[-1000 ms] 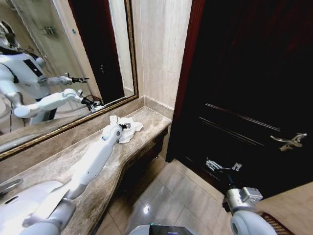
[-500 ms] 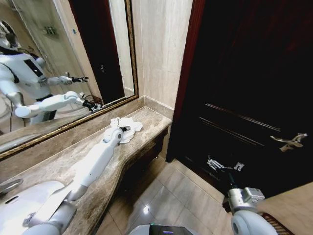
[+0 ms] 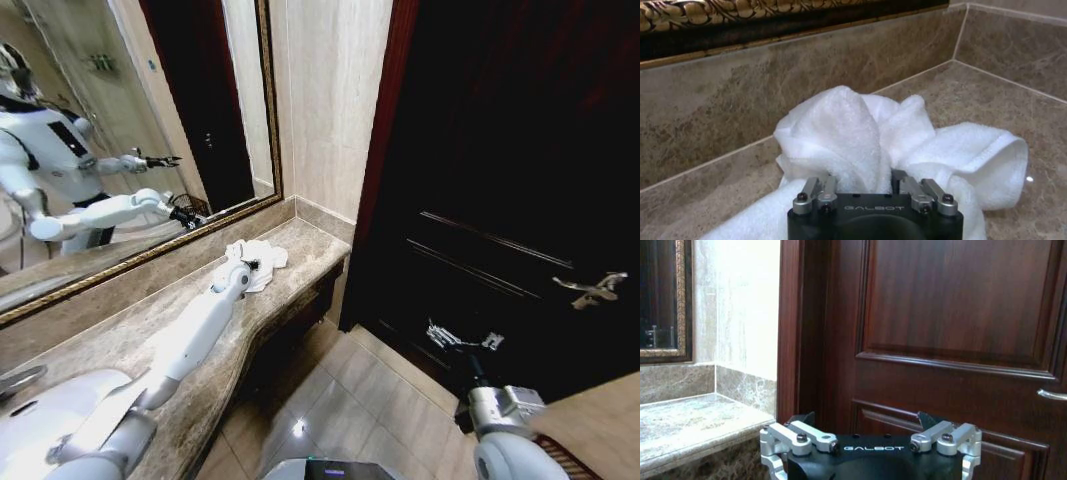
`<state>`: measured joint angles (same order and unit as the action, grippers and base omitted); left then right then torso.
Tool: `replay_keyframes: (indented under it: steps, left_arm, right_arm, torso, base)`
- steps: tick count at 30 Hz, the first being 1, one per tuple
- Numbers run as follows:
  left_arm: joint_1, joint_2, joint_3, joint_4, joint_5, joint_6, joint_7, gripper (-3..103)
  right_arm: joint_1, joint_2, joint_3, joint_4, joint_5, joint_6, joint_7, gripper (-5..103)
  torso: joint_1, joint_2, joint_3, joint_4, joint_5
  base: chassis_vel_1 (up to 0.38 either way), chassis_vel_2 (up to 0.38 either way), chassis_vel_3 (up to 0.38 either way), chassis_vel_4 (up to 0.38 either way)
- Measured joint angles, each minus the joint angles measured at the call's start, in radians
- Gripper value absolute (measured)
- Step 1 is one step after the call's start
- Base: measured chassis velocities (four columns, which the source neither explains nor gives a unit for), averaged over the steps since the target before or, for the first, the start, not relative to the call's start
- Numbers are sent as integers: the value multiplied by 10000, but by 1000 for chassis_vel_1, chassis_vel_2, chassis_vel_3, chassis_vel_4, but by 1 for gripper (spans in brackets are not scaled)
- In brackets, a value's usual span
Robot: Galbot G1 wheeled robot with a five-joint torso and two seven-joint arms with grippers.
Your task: Discard the used towel into the hamper.
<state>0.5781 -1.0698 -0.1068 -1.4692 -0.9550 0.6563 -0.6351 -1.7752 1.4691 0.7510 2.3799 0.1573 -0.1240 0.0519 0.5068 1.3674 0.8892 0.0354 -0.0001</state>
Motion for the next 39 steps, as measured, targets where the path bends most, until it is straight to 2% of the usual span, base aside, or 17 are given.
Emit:
replay_keyframes:
  steps: [7, 9, 13, 15, 18, 19, 21, 22, 25, 26, 29, 30, 34, 35, 37, 38, 39]
  left_arm:
    - [41, 112, -36, -94, -61, -189, -14, 22]
    - [55, 128, -54, -132, -89, -255, -12, 22]
    - [156, 211, -140, -382, -120, -517, 41, 12]
    - [261, 306, -206, -615, -38, -722, 150, 10]
    - [867, 786, -652, -1644, 905, -1494, 974, 9]
    - [867, 786, -652, -1644, 905, -1494, 974, 9]
    - [1580, 1201, -1269, -2703, 1367, -1896, 1327, 9]
    - [1580, 1201, -1269, -2703, 1367, -1896, 1327, 9]
    - [3156, 1855, -2725, -4711, 1473, -1998, 1715, 9]
    - [3156, 1855, -2725, -4711, 1473, -1998, 1715, 9]
    - [4550, 2305, -3847, -6177, 1485, -2001, 1759, 9]
    - [4550, 2305, -3847, -6177, 1485, -2001, 1759, 9]
    - [5994, 2336, -5201, -7992, 1293, -1845, 1448, 9]
    - [5994, 2336, -5201, -7992, 1293, -1845, 1448, 9]
    - [6844, 2035, -5904, -8935, 1397, -1639, 1473, 9]
    - [6844, 2035, -5904, -8935, 1397, -1639, 1473, 9]
    - [7397, 1783, -6237, -9305, 1634, -1638, 1687, 9]
  right_arm:
    - [91, -33, -35, -1, 29, -10, 43, 100]
    - [114, -35, -46, -3, 36, -18, 45, 100]
    - [143, -71, -46, -5, 71, -34, 71, 100]
    - [158, -98, -38, 8, 112, -44, 97, 100]
    - [221, -158, -6, 115, 203, -82, 184, 100]
    - [221, -158, -6, 115, 203, -82, 184, 100]
    - [274, -203, -1, 203, 294, -148, 242, 100]
    - [274, -203, -1, 203, 294, -148, 242, 100]
    - [438, -332, -11, 337, 553, -408, 279, 100]
    - [438, -332, -11, 337, 553, -408, 279, 100]
    - [517, -386, -37, 399, 712, -544, 264, 100]
    - [517, -386, -37, 399, 712, -544, 264, 100]
    - [538, -400, -65, 506, 869, -621, 167, 100]
    - [538, -400, -65, 506, 869, -621, 167, 100]
    - [541, -447, -30, 654, 1070, -756, 142, 100]
    - [541, -447, -30, 654, 1070, -756, 142, 100]
    - [534, -494, 23, 753, 1176, -859, 127, 100]
  torso:
    - [0, 0, 1, 1, 0]
    - [0, 0, 1, 1, -1]
    - [1, -1, 2, 1, -2]
    - [1, -1, 2, 0, -2]
    - [1, -1, 1, -1, -2]
    - [1, -1, 1, -1, -2]
    - [2, -1, 1, -1, -3]
    - [2, -1, 1, -1, -3]
    - [0, -1, -1, 3, -2]
    - [0, -1, -1, 3, -2]
    - [0, 0, -1, 4, -2]
    - [0, 0, -1, 4, -2]
    - [0, 0, -1, 0, 4]
    - [0, 0, -1, 0, 4]
    - [0, 0, -2, -3, 3]
    - [0, 0, -2, -3, 3]
    - [0, 0, -1, -1, 0]
  base:
    - [0, 0, 0, 0]
    - [0, 0, 0, 0]
    - [0, 0, 0, 0]
    - [0, 0, 0, 0]
    - [0, 0, 0, 0]
    - [0, 0, 0, 0]
    - [0, 0, 0, 0]
    - [0, 0, 0, 0]
    - [0, 0, 0, 0]
    - [0, 0, 0, 0]
    - [0, 0, 0, 0]
    - [0, 0, 0, 0]
    - [0, 0, 0, 0]
    - [0, 0, 0, 0]
    - [0, 0, 0, 0]
    - [0, 0, 0, 0]
    - [0, 0, 0, 0]
